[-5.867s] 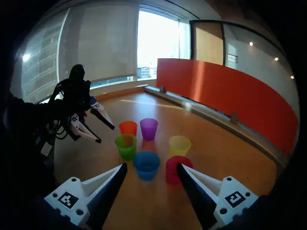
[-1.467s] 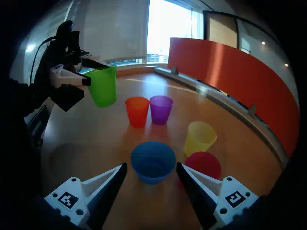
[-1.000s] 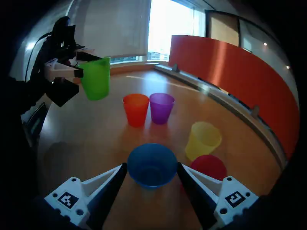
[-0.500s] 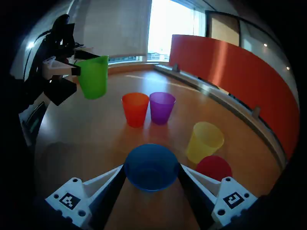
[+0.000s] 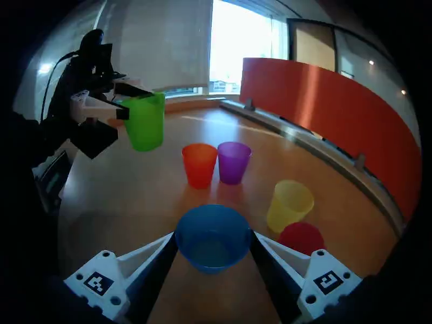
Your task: Pour water
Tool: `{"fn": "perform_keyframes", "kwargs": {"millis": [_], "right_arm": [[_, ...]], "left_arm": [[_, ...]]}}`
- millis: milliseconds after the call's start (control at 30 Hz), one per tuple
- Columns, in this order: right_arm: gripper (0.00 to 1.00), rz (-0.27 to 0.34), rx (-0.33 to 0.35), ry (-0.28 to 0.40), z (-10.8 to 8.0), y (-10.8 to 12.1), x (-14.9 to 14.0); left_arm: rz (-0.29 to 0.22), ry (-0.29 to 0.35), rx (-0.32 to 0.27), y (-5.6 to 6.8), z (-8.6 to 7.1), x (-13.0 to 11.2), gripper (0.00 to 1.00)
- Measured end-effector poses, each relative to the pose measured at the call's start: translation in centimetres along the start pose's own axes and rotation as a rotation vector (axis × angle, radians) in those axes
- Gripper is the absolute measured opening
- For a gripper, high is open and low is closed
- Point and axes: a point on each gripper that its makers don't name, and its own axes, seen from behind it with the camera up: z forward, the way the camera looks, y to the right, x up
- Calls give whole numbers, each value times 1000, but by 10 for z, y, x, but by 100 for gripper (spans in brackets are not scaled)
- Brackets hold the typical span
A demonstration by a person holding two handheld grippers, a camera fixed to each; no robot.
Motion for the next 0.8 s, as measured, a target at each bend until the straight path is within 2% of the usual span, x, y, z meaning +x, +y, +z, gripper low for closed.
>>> {"fn": "perform_keyframes", "kwargs": {"millis": [433,800], "right_arm": [[94,15,-29,113,-42,-1,45],[94,19,-45,163,-65,-1,65]], "left_arm": [[-9,57,5,1,-3,21,89],[-29,123,1,8,-7,39,90]]}}
